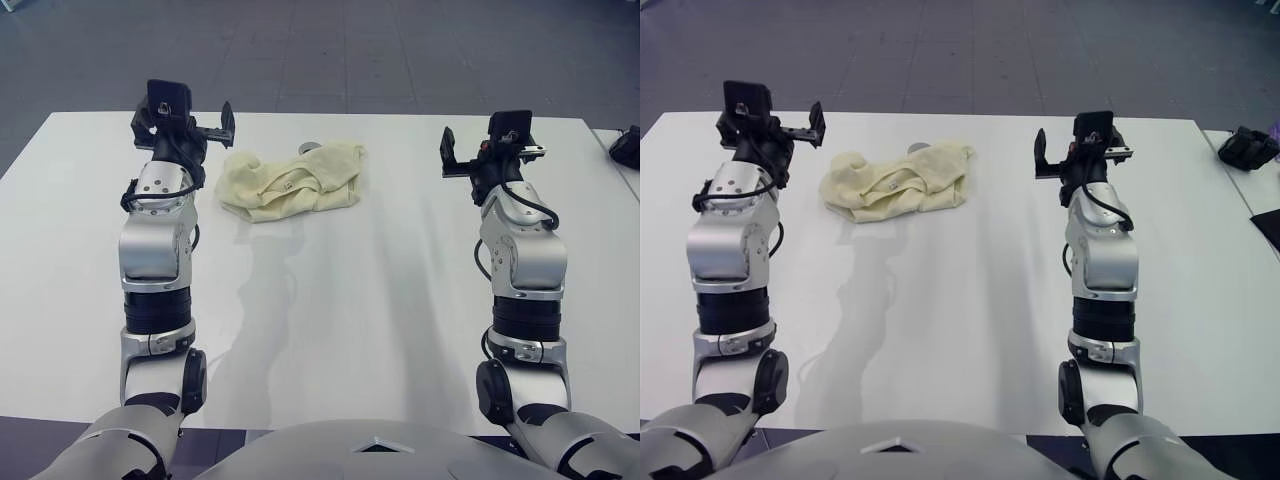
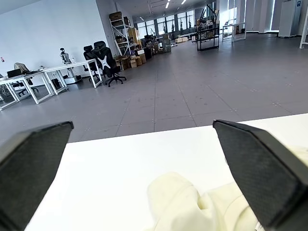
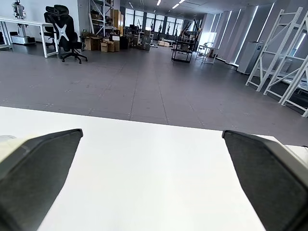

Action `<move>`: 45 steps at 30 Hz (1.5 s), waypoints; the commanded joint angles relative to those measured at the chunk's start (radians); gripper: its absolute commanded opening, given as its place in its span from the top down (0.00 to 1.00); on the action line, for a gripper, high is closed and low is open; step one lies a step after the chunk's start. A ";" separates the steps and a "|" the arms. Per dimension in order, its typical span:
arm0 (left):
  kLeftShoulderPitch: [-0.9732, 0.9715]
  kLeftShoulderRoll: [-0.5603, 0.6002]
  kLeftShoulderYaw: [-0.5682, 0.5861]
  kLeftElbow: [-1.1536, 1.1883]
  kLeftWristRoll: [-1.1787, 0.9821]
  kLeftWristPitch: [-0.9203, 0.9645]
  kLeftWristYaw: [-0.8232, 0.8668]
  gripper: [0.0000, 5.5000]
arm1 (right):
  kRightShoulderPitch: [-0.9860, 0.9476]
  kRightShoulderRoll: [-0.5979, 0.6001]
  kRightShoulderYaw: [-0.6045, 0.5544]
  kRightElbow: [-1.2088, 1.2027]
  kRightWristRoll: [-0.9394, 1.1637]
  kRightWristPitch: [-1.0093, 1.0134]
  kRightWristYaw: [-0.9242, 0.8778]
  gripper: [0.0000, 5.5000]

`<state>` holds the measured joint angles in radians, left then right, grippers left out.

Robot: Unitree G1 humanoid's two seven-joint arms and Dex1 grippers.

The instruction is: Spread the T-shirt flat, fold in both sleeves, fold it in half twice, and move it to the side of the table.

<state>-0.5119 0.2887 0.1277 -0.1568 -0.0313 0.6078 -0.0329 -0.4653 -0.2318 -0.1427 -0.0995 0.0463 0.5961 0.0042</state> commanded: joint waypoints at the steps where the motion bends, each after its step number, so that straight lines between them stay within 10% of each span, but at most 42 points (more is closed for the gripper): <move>1: -0.004 -0.003 -0.006 -0.007 0.012 0.005 0.005 0.02 | -0.012 -0.003 0.005 -0.001 -0.004 0.005 0.004 0.02; 45: -0.014 -0.016 -0.004 0.001 0.016 -0.007 0.021 0.02 | -0.062 -0.013 -0.005 0.046 -0.017 -0.019 0.012 0.02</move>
<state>-0.5119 0.2753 0.1272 -0.1620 -0.0232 0.6034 -0.0122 -0.4971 -0.2420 -0.1464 -0.0676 0.0299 0.5870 0.0154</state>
